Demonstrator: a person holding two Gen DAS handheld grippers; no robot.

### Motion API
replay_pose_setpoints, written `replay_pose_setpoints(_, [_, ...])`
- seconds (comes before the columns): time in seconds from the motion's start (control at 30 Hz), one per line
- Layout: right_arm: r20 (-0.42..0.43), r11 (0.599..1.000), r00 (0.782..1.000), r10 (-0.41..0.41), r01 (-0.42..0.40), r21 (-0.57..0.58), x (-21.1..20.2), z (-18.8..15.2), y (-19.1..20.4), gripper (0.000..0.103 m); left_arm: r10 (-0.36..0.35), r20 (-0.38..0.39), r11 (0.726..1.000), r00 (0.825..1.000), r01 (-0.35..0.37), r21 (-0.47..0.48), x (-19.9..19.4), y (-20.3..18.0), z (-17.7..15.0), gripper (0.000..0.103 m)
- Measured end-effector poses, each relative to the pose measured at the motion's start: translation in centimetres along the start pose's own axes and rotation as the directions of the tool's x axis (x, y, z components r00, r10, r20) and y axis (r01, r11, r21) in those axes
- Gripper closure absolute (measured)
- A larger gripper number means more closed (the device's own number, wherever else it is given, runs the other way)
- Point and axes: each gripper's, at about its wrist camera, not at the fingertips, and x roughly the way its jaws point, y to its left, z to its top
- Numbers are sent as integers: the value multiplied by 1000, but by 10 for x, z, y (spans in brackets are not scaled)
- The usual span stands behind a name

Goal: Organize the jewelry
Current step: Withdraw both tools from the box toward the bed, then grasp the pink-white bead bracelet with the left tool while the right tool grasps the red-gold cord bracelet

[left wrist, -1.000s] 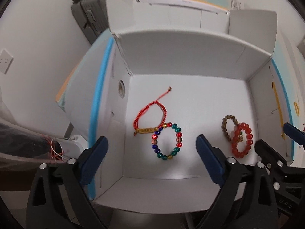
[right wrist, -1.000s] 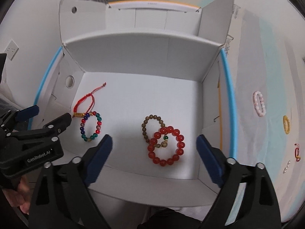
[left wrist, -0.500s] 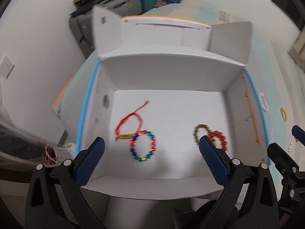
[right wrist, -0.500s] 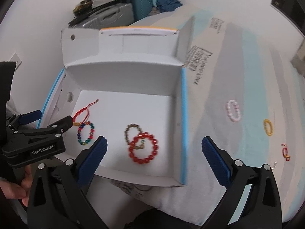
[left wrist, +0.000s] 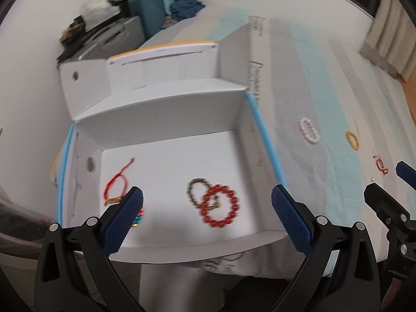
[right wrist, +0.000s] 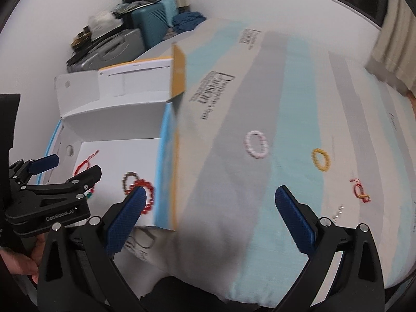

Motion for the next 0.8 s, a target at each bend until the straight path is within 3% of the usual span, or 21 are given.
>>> replay_pose_setpoints(0.8, [-9, 978, 994, -113, 112, 178, -13, -26, -166, 8, -124, 41, 979, 991, 115, 166, 7, -158, 24, 6])
